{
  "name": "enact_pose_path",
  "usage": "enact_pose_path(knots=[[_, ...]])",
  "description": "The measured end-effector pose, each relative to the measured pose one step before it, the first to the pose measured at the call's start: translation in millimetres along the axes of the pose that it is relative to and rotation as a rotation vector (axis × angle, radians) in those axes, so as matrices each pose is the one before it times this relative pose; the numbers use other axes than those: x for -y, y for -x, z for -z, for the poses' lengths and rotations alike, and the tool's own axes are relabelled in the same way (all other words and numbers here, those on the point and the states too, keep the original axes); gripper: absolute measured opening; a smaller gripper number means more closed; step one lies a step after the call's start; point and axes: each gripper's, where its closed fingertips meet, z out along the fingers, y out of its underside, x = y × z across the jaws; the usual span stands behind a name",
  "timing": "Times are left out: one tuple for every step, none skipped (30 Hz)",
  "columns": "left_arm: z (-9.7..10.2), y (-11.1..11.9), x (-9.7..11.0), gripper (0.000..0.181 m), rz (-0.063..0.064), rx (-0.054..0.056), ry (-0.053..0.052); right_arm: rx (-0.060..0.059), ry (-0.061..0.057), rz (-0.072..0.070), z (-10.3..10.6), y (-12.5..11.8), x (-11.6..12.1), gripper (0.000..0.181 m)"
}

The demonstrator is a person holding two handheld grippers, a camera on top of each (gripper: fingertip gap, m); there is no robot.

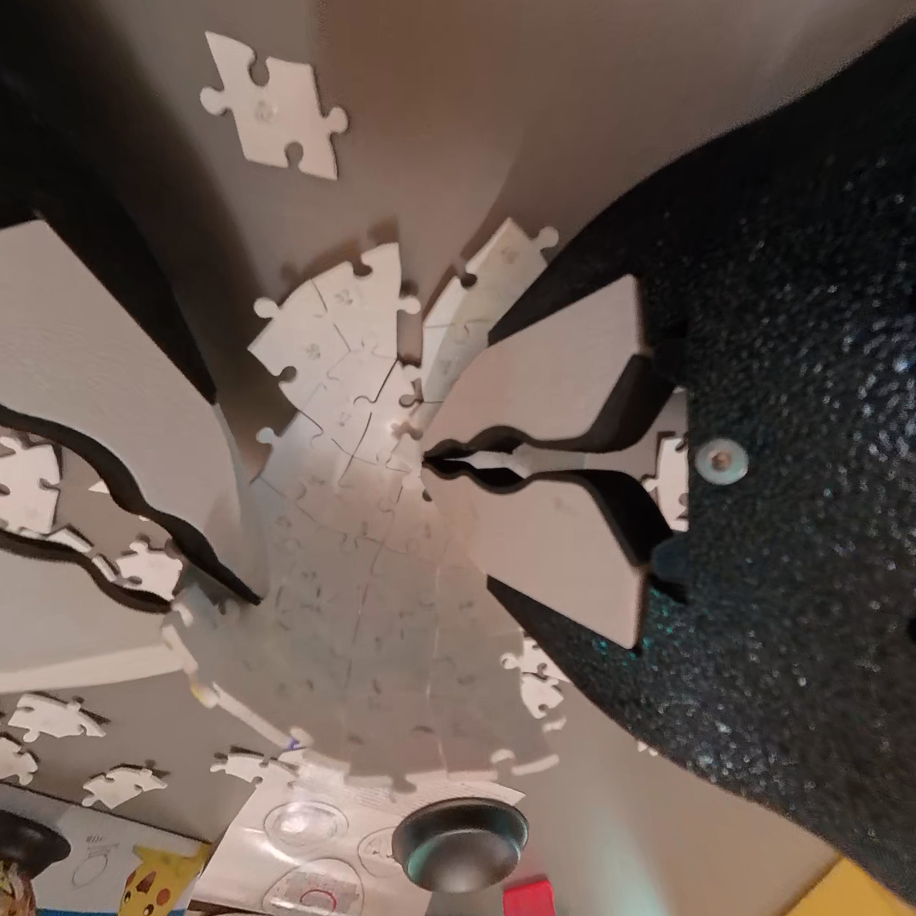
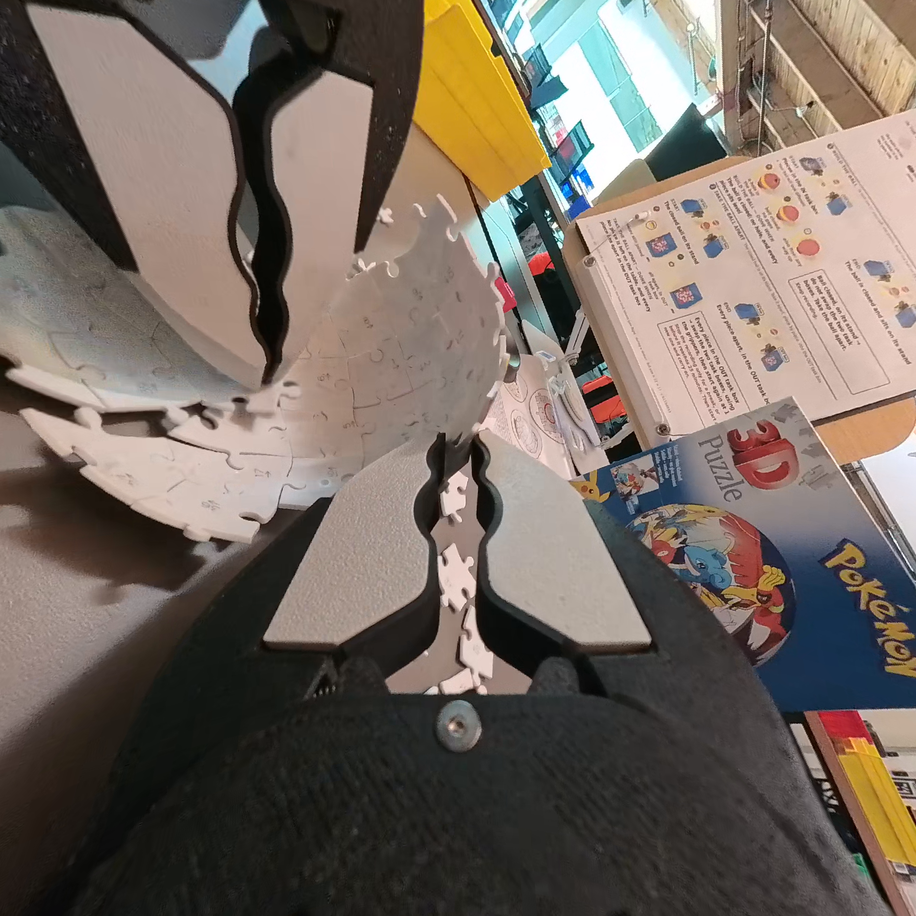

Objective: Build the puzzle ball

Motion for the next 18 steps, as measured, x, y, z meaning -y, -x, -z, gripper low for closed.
enact_pose_path(knots=[[-1.66, 0.85, -0.56, 0.000, -0.0061, 0.0072, 0.0102, -0.0002, -0.0013, 0.0020, -0.05, -0.02, 0.51, 0.010], [-1.31, 1.11, -0.79, 0.000, -0.0059, 0.0086, 0.0107, -0.0001, -0.0018, 0.0000, -0.05, -0.02, 0.53, 0.010], [-0.74, 0.97, -0.70, 0.000, -0.0062, 0.0073, 0.0085, -0.0001, -0.0014, 0.0006, -0.09, -0.05, 0.35, 0.010], [-0.32, 0.98, -0.12, 0.000, -0.0034, 0.0071, 0.0034, -0.0003, -0.0009, 0.0014, 0.14, -0.04, 0.34, 0.010], [-0.24, 1.06, -0.41, 0.000, 0.0016, 0.0054, 0.0043, -0.0003, 0.0001, 0.0011, -0.01, -0.03, 0.10, 0.010], [-0.13, 0.84, -0.92, 0.000, 0.0032, 0.0041, 0.0074, -0.0006, 0.0000, 0.0011, 0.02, 0.06, 0.11, 0.010], [-0.03, 0.59, -0.92, 0.000, -0.0008, 0.0035, 0.0063, -0.0004, 0.0002, 0.0013, 0.00, -0.07, 0.08, 0.010], [0.21, -0.05, -0.96, 0.000, -0.0070, 0.0024, 0.0051, 0.0002, 0.0011, 0.0019, -0.10, 0.01, 0.09, 0.010], [0.30, -0.55, -1.16, 0.000, -0.0146, 0.0017, 0.0047, -0.0005, -0.0001, 0.0016, 0.04, -0.04, 0.18, 0.010], [0.49, -0.70, -1.28, 0.000, -0.0202, 0.0010, 0.0048, -0.0005, -0.0012, -0.0006, -0.08, -0.02, 0.33, 0.010], [0.52, -0.45, -1.62, 0.000, -0.0202, 0.0005, 0.0069, -0.0001, -0.0009, -0.0004, 0.01, 0.00, 0.24, 0.009], [0.30, 0.19, -2.18, 0.000, -0.0163, 0.0014, 0.0118, -0.0003, -0.0004, 0.0002, -0.05, 0.03, 0.17, 0.009], [-0.02, 0.80, -2.03, 0.000, -0.0103, 0.0025, 0.0111, -0.0003, -0.0007, 0.0001, -0.05, -0.04, 0.26, 0.009], [-0.14, 0.66, -0.65, 0.000, -0.0023, 0.0010, 0.0021, -0.0004, -0.0012, -0.0010, -0.14, -0.04, 0.27, 0.009], [-0.30, 0.44, 0.12, 0.000, 0.0045, 0.0007, -0.0005, -0.0002, -0.0008, -0.0016, -0.09, -0.05, 0.28, 0.009], [-0.45, 0.36, 0.22, 0.000, 0.0038, 0.0027, 0.0014, -0.0006, 0.0006, -0.0006, -0.17, -0.05, -0.01, 0.009], [-0.36, 0.13, 0.32, 0.000, -0.0036, 0.0036, 0.0026, -0.0003, 0.0018, -0.0006, -0.03, 0.05, -0.29, 0.009], [-0.14, -0.07, 0.22, 0.000, -0.0138, 0.0044, 0.0006, 0.0000, 0.0009, -0.0019, -0.03, -0.07, -0.34, 0.009]])
